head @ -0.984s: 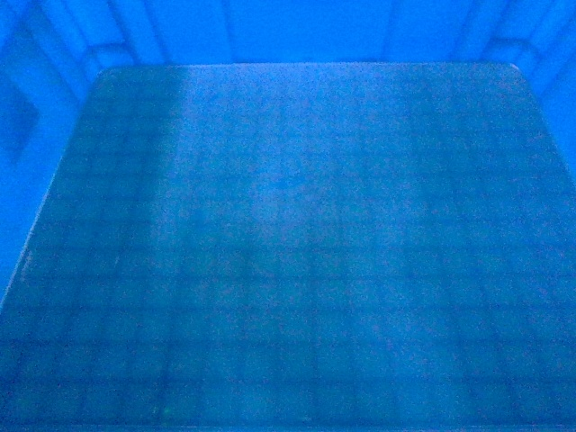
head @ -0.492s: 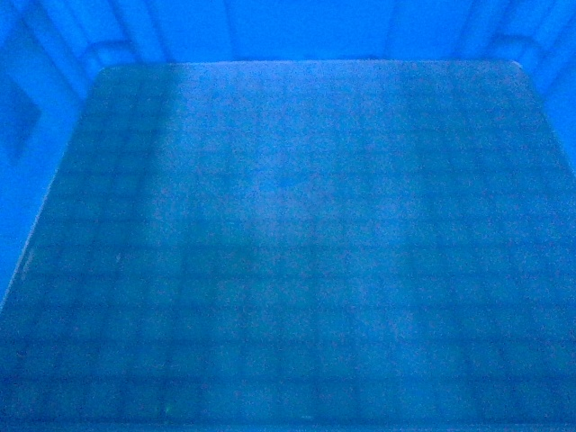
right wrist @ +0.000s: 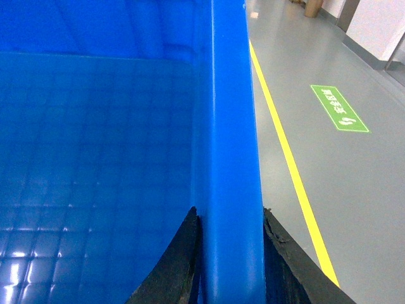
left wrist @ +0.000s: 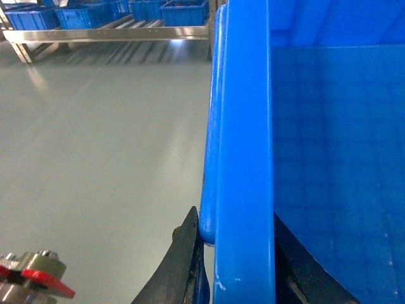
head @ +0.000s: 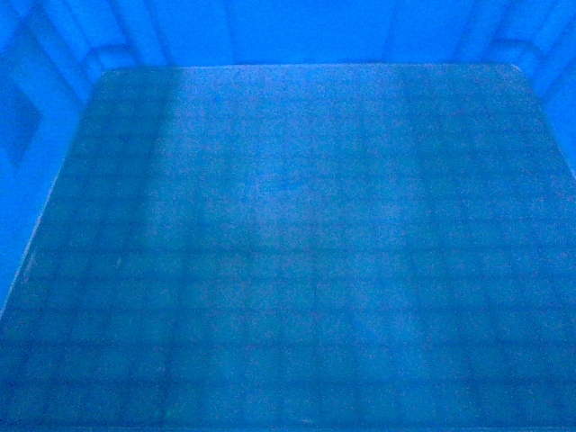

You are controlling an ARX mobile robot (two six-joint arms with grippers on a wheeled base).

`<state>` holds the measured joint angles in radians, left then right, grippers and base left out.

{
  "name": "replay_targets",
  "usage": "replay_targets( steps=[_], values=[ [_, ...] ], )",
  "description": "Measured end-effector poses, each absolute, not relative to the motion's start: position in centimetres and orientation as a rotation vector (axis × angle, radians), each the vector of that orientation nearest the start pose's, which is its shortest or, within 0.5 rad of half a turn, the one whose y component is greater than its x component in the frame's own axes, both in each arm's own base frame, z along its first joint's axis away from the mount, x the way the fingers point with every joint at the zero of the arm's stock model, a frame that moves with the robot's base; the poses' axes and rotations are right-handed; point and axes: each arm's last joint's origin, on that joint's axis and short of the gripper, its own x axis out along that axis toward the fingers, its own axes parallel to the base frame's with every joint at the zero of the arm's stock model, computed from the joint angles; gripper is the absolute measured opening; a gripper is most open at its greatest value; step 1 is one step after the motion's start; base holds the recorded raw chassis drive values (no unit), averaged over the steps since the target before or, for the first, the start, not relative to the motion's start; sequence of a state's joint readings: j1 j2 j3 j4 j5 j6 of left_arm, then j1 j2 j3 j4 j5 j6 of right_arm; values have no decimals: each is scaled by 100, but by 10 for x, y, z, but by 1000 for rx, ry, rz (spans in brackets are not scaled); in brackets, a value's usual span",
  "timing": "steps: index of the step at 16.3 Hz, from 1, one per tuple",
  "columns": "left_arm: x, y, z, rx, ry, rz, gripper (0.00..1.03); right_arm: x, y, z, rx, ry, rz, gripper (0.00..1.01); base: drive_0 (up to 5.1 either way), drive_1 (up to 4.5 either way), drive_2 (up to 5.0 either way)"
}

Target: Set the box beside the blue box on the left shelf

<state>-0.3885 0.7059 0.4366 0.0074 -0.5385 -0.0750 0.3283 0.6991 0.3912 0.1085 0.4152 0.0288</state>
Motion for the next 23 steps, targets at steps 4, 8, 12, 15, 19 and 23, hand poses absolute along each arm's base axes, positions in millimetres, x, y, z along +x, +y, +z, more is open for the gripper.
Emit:
replay_targets(
  steps=[4,8,12,15,19,23],
  values=[
    [154,-47,243,44,229,158,18,157,41,237,-45,188,-89,20,0,433,-434],
    [154,-47,244,42,226,158,18,157,41,237,-45,186,-89,20,-6,428,-439],
    [154,-47,244,43,228,158,17,157,41,238,-44,185,-89,20,-8,425,-442],
    [154,-47,243,44,230,158,17,157,41,237,-45,186,-89,20,2,436,-431],
    [154,-47,243,45,232,158,17,157,41,237,-46,189,-89,20,8,442,-425],
    [154,-47,243,44,229,159,17,157,41,237,-46,188,-89,20,1,434,-432]
  ],
)
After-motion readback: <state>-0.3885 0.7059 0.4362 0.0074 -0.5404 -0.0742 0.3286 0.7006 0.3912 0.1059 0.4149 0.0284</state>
